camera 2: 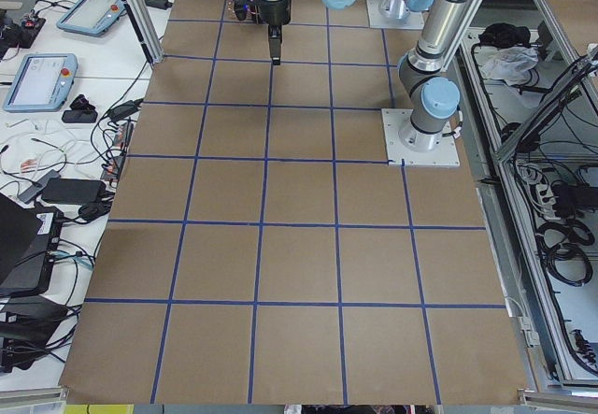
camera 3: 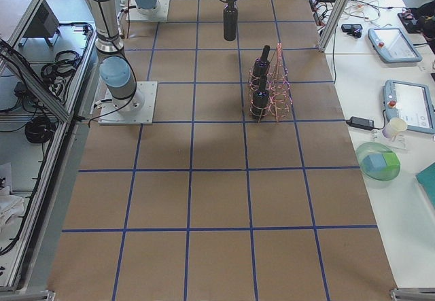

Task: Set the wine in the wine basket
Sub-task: 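Lower the bottle with the right gripper into the empty rack slot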

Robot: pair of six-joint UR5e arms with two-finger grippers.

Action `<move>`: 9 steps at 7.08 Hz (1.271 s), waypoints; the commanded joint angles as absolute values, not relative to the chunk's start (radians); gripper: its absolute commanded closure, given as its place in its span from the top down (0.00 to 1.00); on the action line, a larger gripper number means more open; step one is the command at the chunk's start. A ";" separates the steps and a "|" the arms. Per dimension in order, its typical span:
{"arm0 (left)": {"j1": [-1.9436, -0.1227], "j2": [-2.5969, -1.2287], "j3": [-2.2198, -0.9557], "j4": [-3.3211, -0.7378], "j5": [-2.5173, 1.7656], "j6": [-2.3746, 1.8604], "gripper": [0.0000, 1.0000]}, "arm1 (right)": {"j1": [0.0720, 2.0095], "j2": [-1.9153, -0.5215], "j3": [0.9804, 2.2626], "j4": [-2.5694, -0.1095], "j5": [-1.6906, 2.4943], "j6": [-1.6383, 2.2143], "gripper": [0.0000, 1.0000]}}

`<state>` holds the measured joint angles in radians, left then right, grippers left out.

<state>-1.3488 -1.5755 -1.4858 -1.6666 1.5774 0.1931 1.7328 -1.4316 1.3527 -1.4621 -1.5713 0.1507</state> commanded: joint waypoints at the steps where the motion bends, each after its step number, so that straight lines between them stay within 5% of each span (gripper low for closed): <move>1: -1.476 -1.574 -1.486 -1.658 1.585 0.043 1.00 | 1.523 -1.456 1.350 -1.448 -1.621 -0.166 0.01; 3: -1.543 -1.559 -1.486 -1.658 1.585 -0.017 1.00 | 1.390 -1.457 1.324 -1.460 -1.626 -0.358 0.02; 9: -1.543 -1.549 -1.496 -1.664 1.586 -0.014 1.00 | 1.385 -1.359 1.299 -1.537 -1.594 -0.420 0.02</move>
